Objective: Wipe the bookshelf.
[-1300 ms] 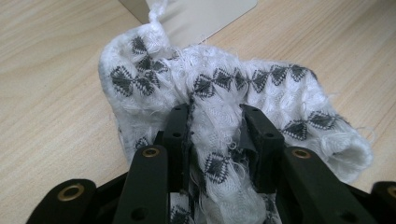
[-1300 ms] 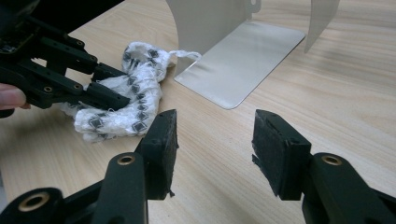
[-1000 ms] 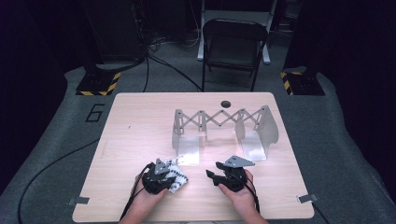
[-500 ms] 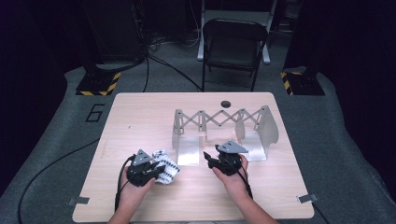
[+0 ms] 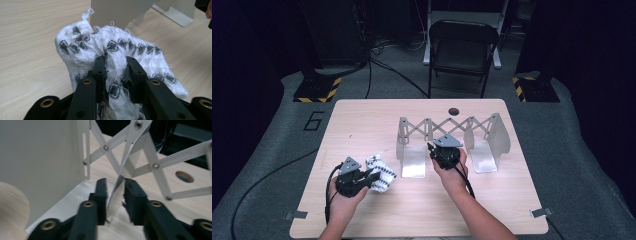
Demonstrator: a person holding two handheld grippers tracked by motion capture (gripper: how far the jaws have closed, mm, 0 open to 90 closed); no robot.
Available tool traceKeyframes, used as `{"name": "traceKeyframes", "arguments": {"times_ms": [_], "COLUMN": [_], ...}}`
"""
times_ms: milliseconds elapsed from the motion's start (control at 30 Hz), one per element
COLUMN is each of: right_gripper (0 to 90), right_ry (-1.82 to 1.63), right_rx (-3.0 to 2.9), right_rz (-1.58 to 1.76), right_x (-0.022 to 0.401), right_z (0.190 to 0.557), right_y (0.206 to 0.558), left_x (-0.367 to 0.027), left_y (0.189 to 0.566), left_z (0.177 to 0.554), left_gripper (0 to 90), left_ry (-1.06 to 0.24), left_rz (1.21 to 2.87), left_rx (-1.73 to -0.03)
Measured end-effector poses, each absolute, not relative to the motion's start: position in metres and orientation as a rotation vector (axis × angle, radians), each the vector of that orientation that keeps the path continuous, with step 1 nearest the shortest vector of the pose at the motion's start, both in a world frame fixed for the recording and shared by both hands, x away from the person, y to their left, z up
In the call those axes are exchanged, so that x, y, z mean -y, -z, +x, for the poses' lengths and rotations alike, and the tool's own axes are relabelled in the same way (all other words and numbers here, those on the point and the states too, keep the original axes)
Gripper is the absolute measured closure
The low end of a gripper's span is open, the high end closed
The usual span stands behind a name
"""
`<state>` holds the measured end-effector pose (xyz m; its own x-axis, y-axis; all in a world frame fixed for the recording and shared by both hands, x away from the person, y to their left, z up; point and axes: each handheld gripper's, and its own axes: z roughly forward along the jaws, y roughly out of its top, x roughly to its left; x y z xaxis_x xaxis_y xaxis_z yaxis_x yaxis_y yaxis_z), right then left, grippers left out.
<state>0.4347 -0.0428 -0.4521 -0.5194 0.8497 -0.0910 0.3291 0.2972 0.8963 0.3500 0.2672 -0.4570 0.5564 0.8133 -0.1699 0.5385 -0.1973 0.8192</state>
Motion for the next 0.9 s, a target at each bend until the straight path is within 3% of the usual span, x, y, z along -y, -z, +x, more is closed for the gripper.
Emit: {"name": "traceKeyframes", "arguments": {"times_ms": [133, 433, 800, 900], "right_gripper": [81.5, 87.3, 86.4, 81.5], "right_ry": [-1.182, -1.232, -1.276, -1.276], "right_rx": [-2.007, -1.988, -2.062, -2.070], "right_rz": [1.110, 1.166, 1.104, 1.002], "right_x": [0.052, 0.066, 0.063, 0.054], "right_z": [0.437, 0.416, 0.386, 0.378], "right_y": [0.451, 0.452, 0.450, 0.451], "left_x": [-0.268, -0.260, -0.251, -0.249], "left_y": [0.454, 0.436, 0.401, 0.388], "left_z": [0.349, 0.344, 0.340, 0.346], "left_gripper": [72.0, 72.0, 72.0, 71.8], "left_ry": [-0.388, -0.394, -0.397, -0.425], "left_rz": [1.860, 1.825, 1.745, 1.695], "left_rx": [-1.100, -1.045, -0.946, -0.947]}}
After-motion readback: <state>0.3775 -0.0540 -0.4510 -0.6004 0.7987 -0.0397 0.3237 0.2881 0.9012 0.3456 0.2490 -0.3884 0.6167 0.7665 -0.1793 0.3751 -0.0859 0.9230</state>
